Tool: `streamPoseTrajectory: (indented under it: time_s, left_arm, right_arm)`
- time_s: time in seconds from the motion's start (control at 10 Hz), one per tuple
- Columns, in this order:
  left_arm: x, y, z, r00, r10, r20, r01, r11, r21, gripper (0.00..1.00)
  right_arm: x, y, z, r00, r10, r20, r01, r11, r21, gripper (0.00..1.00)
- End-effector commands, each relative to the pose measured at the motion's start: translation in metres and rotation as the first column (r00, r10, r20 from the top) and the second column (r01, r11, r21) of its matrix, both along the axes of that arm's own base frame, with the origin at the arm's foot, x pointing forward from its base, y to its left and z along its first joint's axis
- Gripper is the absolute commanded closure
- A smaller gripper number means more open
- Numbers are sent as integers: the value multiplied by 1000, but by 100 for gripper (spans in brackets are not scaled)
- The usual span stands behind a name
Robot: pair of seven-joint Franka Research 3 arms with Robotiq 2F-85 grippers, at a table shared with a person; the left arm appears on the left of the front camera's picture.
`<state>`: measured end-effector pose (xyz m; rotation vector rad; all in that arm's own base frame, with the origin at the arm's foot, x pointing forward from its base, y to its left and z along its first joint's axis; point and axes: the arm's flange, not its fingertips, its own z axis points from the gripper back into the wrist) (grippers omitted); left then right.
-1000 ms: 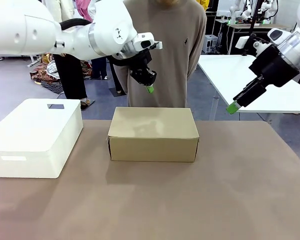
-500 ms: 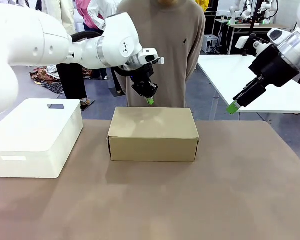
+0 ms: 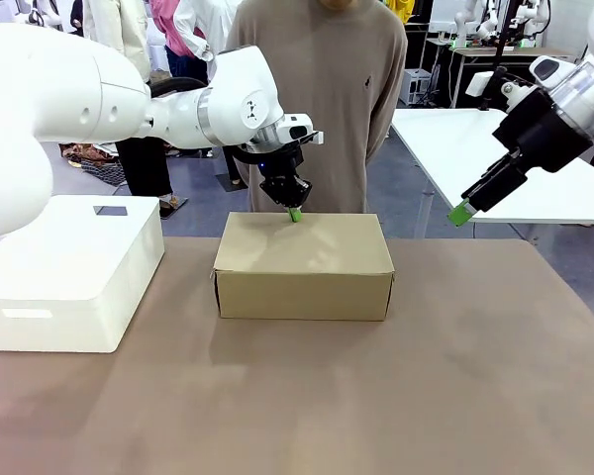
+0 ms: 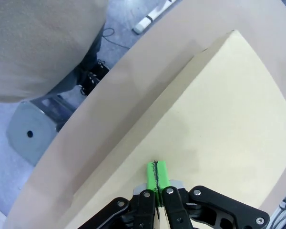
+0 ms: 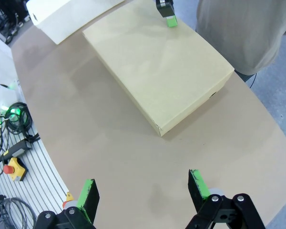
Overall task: Pack the shoes into the box.
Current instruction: Press down on the lid of the Shoes Box.
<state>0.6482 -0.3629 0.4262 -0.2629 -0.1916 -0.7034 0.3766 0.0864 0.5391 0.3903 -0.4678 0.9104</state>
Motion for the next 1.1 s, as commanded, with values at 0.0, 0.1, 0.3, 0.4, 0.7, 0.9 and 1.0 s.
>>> streamPoseTrajectory:
  time_s: [0.0,0.1,0.3,0.4,0.7,0.9,1.0]
  left_arm:
    - [2,-1,7,1000,22,-7,-22,999,26,100]
    - [-1,4,16,1000,25,3,-25,1000,10,100]
    - [-18,24,49,996,50,75,-48,999,-19,100]
    - [-26,32,59,994,53,92,-51,998,-31,100]
    - [-11,25,71,995,35,95,-32,999,-30,100]
    - [-11,25,71,995,35,95,-32,999,-30,100]
    - [-11,25,71,995,35,95,-32,999,-30,100]
  right_arm:
    - [1,0,0,1000,-2,2,2,1000,-8,0]
    - [1,0,0,1000,-2,2,2,1000,-8,0]
    - [1,0,0,1000,-2,2,2,1000,-8,0]
    - [1,0,0,1000,-2,2,2,1000,-8,0]
    - [1,0,0,1000,-2,2,2,1000,-8,0]
    - [1,0,0,1000,-2,2,2,1000,-8,0]
    - [1,0,0,1000,-2,2,2,1000,-8,0]
